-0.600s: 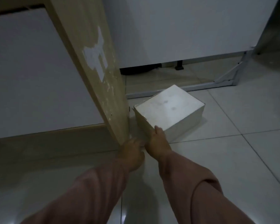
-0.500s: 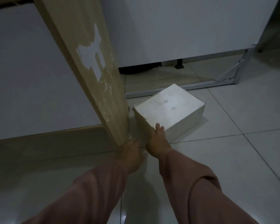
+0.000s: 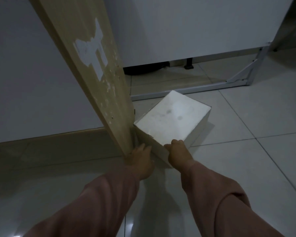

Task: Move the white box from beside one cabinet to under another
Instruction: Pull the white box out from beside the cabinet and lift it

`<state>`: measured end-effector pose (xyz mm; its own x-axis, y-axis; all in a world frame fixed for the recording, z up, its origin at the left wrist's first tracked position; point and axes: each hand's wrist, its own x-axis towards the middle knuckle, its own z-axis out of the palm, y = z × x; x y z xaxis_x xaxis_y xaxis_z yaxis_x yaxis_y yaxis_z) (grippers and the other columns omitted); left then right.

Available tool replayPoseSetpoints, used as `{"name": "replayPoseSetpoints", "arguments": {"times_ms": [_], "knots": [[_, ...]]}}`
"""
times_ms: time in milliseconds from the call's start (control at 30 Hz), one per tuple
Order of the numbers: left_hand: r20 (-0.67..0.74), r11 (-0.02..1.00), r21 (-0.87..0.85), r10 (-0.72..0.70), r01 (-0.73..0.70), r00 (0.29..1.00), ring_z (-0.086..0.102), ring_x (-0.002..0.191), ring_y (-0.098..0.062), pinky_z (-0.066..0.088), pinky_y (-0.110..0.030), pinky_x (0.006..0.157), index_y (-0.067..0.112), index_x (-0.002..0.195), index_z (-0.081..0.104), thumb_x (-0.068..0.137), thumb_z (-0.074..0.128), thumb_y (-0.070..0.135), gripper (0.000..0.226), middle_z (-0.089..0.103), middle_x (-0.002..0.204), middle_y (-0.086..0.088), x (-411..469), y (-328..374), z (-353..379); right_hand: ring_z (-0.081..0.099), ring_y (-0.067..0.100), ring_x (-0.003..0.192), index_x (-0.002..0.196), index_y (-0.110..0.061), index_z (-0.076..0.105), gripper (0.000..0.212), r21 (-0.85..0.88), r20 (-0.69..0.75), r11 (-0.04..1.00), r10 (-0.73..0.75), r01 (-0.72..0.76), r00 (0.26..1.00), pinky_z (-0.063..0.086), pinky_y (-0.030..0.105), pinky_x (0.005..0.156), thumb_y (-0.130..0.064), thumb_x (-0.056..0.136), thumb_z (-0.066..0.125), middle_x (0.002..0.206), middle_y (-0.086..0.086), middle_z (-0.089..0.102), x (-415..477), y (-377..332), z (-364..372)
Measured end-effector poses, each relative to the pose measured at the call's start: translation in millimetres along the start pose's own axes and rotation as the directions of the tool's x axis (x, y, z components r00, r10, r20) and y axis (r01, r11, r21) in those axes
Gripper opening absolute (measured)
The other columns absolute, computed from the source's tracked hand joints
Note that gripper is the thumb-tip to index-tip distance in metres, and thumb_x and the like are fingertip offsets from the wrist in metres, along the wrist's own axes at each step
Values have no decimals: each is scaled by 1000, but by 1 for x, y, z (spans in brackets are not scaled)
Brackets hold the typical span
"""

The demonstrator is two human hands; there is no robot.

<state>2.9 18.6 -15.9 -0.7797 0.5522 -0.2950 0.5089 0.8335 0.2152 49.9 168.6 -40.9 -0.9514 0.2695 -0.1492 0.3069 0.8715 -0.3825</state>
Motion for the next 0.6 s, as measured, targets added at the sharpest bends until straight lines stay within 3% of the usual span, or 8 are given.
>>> {"name": "replayPoseSetpoints", "arguments": {"times_ms": [100, 167, 233, 300, 367, 433, 533, 600], "knots": [[-5, 1000, 2, 13, -13, 1000, 22, 145, -28, 33, -48, 113, 20, 151, 23, 94, 48, 36, 64, 18, 160, -6, 4, 2, 4, 47, 34, 114, 114, -5, 65, 44, 113, -35, 992, 57, -53, 998, 47, 34, 91, 12, 83, 40, 114, 20, 54, -12, 16, -7], [-15, 1000, -13, 18, -18, 1000, 20, 145, -28, 32, -48, 114, 22, 150, 23, 93, 49, 36, 64, 17, 160, -8, 9, 1, 5, 48, 32, 112, 109, -1, 66, 39, 149, -112, 981, 144, -127, 983, 43, 31, 83, 12, 81, 42, 115, 19, 52, -21, 28, -10], [-5, 999, -25, -19, 19, 1000, 12, 148, -28, 26, -47, 118, 19, 151, 20, 94, 47, 39, 66, 9, 162, -9, 15, -2, 4, 46, 31, 117, 104, 0, 64, 29, 210, -177, 949, 274, -235, 945, 40, 32, 85, 6, 82, 47, 129, 18, 47, -27, 38, -12], [-1, 994, -72, -80, 80, 997, 10, 148, -30, 23, -47, 119, 18, 152, 17, 94, 45, 42, 69, 3, 163, -9, 22, -5, 2, 32, 30, 134, 116, -6, 62, 33, 275, -172, 917, 344, -290, 923, 31, 30, 104, -2, 86, 50, 148, 15, 32, -31, 38, -11], [-1, 983, -133, -131, 130, 991, 14, 147, -32, 24, -45, 119, 19, 153, 16, 94, 44, 44, 70, 0, 163, -10, 28, -6, 0, 28, 29, 139, 133, -10, 49, 44, 442, -143, 842, 406, -309, 902, 27, 21, 101, -7, 89, 47, 156, 15, 17, -31, 30, -6], [8, 970, -188, -156, 155, 988, 15, 147, -34, 24, -43, 119, 18, 153, 15, 94, 45, 45, 71, -2, 163, -11, 35, -4, -2, 29, 31, 139, 143, -14, 35, 51, 543, -150, 785, 439, -297, 886, 29, 25, 103, -17, 93, 44, 159, 16, 5, -32, 20, 3], [35, 954, -241, -172, 176, 984, 13, 148, -33, 22, -43, 120, 12, 153, 11, 96, 44, 44, 73, -4, 163, -12, 44, -1, -6, 30, 35, 136, 143, -3, 25, 52, 622, -134, 722, 478, -301, 868, 30, 36, 108, -20, 96, 41, 153, 23, 18, -28, 11, 14], [42, 955, -225, -189, 194, 981, 15, 147, -32, 24, -43, 119, 7, 152, 13, 97, 43, 42, 72, -4, 163, -11, 47, 0, -5, 29, 31, 136, 139, -3, 30, 44, 657, -144, 687, 517, -309, 844, 31, 27, 101, -12, 96, 37, 155, 20, 16, -22, 11, 18]]}}
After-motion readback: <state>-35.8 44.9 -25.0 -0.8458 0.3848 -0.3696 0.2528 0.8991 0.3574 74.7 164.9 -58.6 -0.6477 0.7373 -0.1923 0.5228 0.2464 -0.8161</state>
